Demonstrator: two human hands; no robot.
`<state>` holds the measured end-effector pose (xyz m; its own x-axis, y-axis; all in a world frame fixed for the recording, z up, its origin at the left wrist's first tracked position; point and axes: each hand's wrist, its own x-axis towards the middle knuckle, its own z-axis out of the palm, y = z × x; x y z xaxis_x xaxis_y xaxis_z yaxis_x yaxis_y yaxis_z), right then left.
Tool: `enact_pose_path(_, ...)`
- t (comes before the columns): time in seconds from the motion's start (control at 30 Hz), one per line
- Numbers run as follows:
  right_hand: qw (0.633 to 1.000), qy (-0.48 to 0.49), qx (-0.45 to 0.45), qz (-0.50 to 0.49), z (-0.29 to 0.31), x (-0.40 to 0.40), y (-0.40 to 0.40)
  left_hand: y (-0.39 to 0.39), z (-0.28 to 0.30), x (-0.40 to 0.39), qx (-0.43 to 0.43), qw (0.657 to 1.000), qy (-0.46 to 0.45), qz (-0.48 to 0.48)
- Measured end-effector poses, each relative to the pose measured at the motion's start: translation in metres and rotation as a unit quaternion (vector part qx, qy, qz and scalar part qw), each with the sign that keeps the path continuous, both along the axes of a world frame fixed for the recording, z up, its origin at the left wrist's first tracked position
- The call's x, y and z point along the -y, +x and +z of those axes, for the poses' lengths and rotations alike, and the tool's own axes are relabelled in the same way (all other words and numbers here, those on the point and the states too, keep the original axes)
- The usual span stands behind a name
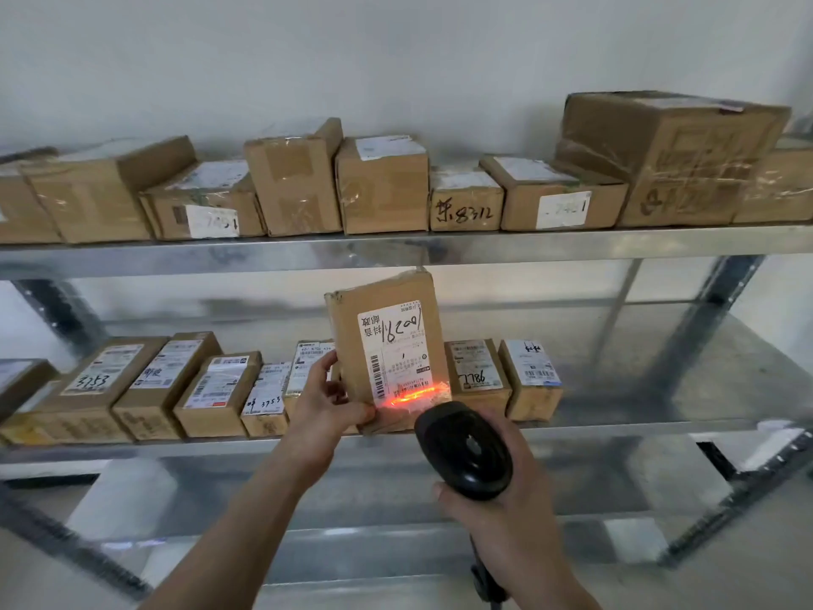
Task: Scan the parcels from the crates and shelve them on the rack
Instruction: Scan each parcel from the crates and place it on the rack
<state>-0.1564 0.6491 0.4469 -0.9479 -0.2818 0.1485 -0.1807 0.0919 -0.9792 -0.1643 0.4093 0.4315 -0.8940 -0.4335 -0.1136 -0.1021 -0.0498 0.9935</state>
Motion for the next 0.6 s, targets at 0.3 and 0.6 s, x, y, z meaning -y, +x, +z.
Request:
enact_pose_path(0.3, 0.999, -0.026, -0.004, 0.036, 0.012, -0.081, -0.053, -0.04, 0.003, -0.074, -0.007, 0.999, 0.012, 0.047)
enact_pose_path(0.6, 0.999, -0.007, -0.011, 0.051, -0.002, -0.134, -0.08, -0.058, 0.004, -0.121, -0.004, 0.998, 0.017, 0.053)
